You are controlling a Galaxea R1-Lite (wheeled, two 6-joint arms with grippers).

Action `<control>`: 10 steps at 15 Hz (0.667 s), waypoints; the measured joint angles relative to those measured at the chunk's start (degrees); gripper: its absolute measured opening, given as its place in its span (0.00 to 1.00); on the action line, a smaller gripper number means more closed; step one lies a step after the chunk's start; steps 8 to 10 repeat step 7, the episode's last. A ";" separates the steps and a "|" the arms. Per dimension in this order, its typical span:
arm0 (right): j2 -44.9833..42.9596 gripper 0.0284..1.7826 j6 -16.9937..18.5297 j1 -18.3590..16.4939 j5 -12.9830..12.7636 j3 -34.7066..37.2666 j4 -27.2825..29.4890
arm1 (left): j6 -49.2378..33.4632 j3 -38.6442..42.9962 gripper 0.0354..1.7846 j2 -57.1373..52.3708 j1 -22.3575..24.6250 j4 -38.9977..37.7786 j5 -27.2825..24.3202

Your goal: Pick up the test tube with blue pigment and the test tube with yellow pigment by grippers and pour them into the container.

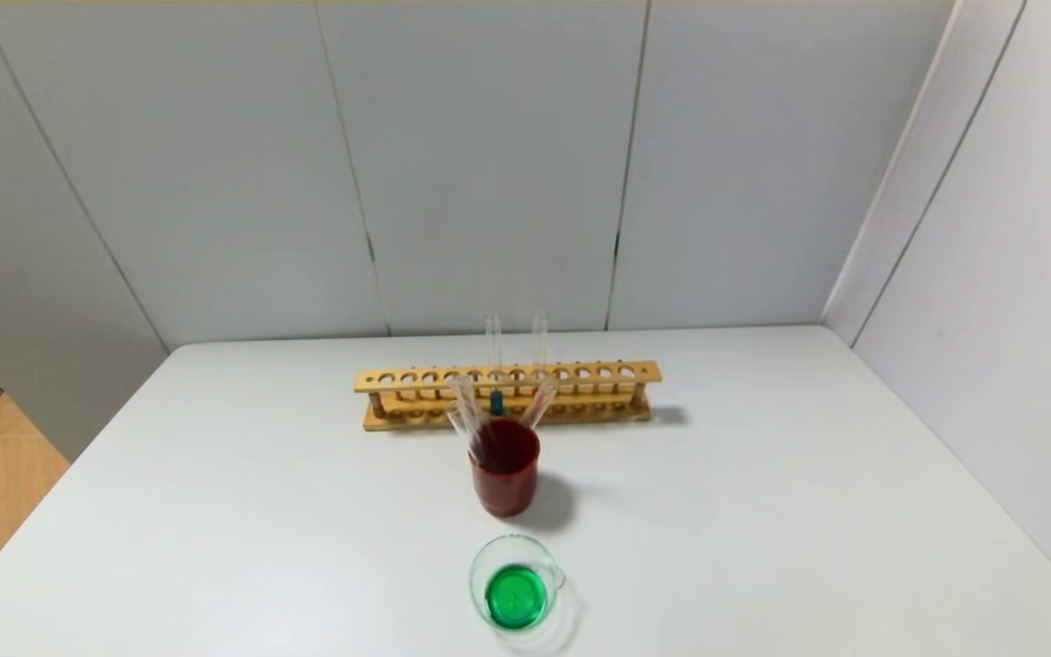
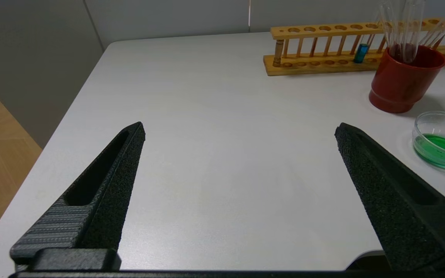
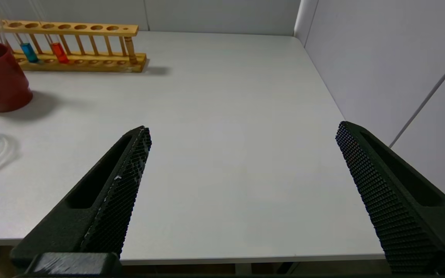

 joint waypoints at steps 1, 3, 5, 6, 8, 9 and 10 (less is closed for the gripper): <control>0.00 0.98 -0.01 0.00 0.00 0.00 0.07 | 0.02 0.00 0.97 0.00 0.00 0.00 -0.01; 0.00 0.98 -0.22 0.00 0.00 -0.02 0.60 | 0.00 0.00 0.97 0.00 0.00 0.00 0.00; 0.00 0.98 0.13 0.00 -0.11 -0.11 0.50 | 0.05 0.00 0.97 0.00 0.00 0.00 0.00; 0.00 0.98 0.29 0.00 -0.15 -0.11 0.46 | 0.00 0.00 0.97 0.00 0.00 0.00 0.02; 0.00 0.98 0.29 0.00 -0.15 -0.13 0.39 | 0.00 0.00 0.97 0.00 0.00 0.00 0.02; 0.00 0.98 0.29 0.00 -0.15 -0.13 0.39 | 0.00 0.00 0.97 0.00 0.00 0.00 0.02; 0.00 0.98 0.29 0.00 -0.15 -0.13 0.39 | 0.00 0.00 0.97 0.00 0.00 0.00 0.02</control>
